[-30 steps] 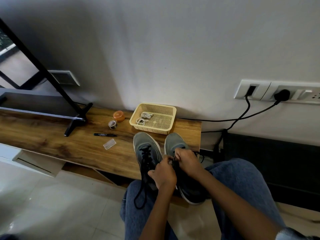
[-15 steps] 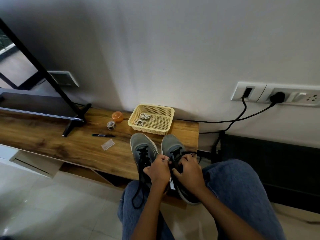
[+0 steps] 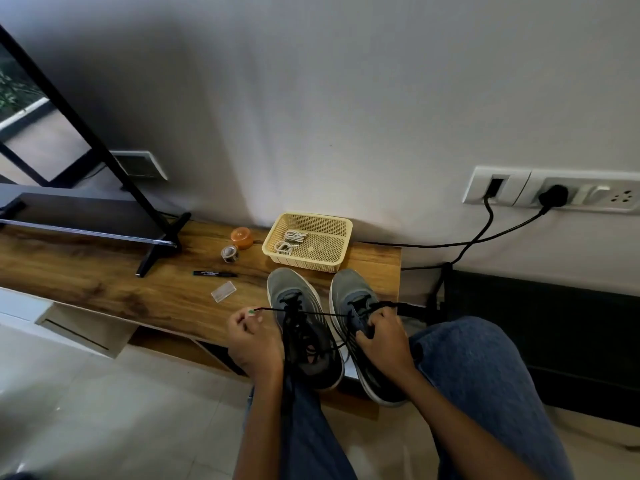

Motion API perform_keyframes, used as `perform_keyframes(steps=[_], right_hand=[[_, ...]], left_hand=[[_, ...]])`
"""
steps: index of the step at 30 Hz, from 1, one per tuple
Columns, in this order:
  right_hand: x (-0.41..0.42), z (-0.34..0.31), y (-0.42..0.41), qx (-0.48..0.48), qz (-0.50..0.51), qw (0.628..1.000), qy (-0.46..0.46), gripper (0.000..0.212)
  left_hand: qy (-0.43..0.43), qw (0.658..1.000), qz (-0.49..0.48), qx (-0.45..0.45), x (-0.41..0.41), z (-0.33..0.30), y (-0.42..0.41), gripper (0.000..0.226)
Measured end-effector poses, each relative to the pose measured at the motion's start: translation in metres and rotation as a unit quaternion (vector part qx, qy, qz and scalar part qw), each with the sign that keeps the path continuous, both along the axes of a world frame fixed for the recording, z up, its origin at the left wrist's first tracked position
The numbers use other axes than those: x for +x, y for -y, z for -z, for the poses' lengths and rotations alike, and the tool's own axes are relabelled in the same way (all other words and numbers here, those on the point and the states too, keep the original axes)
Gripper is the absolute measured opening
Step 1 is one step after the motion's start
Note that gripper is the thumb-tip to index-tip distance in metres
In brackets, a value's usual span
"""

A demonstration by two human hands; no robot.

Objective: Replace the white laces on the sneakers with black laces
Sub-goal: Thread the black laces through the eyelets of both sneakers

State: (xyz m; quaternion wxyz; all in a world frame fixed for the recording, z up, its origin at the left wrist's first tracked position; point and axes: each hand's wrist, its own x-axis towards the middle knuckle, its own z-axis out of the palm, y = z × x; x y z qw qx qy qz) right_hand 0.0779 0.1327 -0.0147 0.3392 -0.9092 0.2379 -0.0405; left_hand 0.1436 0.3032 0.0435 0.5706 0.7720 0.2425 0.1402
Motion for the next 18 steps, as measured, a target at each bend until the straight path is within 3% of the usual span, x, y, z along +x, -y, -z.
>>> perform_keyframes(steps=[3,7,9,12,14,18], right_hand=[[0.0,-0.001,0.0,0.002,-0.003,1.0,-0.009,0.027],[0.002,0.0,0.001,0.007,-0.001,1.0,-0.01,0.026],[0.002,0.0,0.002,0.01,0.001,1.0,-0.01,0.025],[0.002,0.001,0.003,0.009,0.0,1.0,-0.008,0.023],[0.003,0.002,0.003,0.011,-0.005,1.0,-0.007,0.021],[0.004,0.004,0.004,0.012,-0.014,1.0,-0.01,0.02]], left_hand=[[0.025,0.999,0.002,-0.021,-0.004,-0.003,0.002,0.015],[0.017,0.985,0.162,0.061,-0.018,0.003,0.027,0.018],[0.012,0.951,0.247,0.185,-0.023,0.01,0.039,0.019],[0.029,0.862,0.347,0.367,-0.025,0.026,0.057,0.021],[0.032,0.826,0.392,0.404,-0.023,0.036,0.066,0.02],[0.028,0.791,0.387,0.473,-0.016,0.045,0.077,0.011]])
